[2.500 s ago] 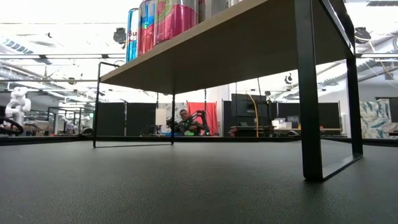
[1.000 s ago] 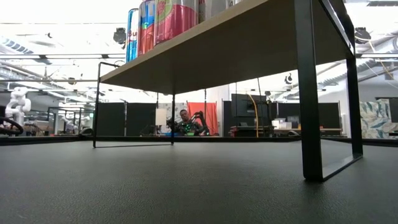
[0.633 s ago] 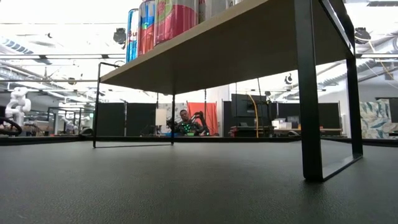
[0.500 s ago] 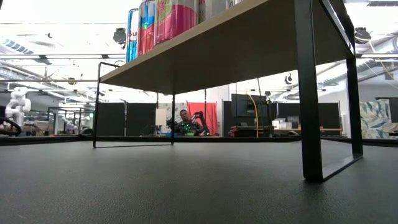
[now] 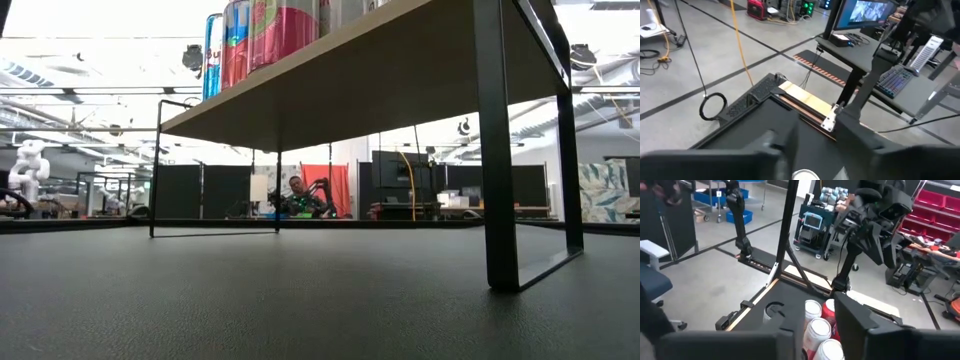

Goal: Place canned beverage on shelf
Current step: Return to Home Position

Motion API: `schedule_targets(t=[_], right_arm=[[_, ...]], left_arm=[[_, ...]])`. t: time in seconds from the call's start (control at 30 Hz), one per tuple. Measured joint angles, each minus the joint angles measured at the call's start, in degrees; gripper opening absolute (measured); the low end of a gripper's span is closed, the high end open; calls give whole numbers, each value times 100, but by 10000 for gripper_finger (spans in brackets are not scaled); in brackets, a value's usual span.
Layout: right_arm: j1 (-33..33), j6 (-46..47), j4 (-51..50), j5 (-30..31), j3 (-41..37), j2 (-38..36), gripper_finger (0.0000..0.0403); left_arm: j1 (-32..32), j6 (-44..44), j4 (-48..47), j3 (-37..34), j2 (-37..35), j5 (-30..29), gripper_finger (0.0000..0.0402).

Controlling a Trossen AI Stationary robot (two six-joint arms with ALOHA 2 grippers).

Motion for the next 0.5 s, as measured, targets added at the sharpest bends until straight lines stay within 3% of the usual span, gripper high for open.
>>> schedule_targets(t=[0.13, 0.23, 0.4, 0.5], right_arm=[[0, 141, -208, 292, 0, -168, 38], [0, 242, -328, 310, 0, -271, 8], [0, 364, -388, 303, -2, -339, 7], [0, 370, -449, 308, -5, -370, 2]], left_arm=[[34, 0, -2, 0, 0, -20, 53], [51, 12, 22, 0, 36, 56, 12], [18, 747, -60, -8, 103, 886, 3], [-95, 1088, -255, -7, 53, 1067, 1]])
